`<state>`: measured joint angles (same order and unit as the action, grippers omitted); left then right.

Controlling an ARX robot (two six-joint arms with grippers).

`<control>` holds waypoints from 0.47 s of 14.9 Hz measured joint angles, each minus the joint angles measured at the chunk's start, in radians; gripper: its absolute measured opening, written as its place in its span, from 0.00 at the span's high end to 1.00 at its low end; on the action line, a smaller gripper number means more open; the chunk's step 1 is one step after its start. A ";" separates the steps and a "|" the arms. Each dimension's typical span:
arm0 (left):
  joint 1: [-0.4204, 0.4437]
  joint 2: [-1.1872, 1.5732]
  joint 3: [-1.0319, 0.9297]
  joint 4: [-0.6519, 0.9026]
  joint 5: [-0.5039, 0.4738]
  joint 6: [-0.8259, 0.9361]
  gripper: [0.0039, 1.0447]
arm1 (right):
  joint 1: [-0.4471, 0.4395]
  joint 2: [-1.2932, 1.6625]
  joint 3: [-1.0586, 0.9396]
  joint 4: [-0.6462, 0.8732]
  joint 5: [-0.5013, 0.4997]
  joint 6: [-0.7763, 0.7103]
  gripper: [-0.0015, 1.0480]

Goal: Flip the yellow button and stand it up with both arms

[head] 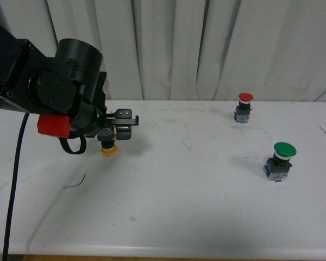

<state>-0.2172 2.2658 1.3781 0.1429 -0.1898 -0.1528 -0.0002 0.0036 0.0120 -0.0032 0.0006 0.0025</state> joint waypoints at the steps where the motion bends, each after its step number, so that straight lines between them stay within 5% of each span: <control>1: 0.000 0.000 0.000 -0.001 0.000 -0.002 0.38 | 0.000 0.000 0.000 0.000 0.000 0.000 0.06; 4: 0.000 -0.001 0.000 0.020 0.016 -0.017 0.65 | 0.000 0.000 0.000 0.000 0.000 0.000 0.06; 7: 0.000 -0.003 0.000 0.024 0.025 -0.024 0.66 | 0.000 0.000 0.000 0.000 0.000 0.000 0.06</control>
<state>-0.2172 2.2631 1.3785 0.1673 -0.1650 -0.1772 -0.0002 0.0036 0.0120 -0.0032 0.0006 0.0025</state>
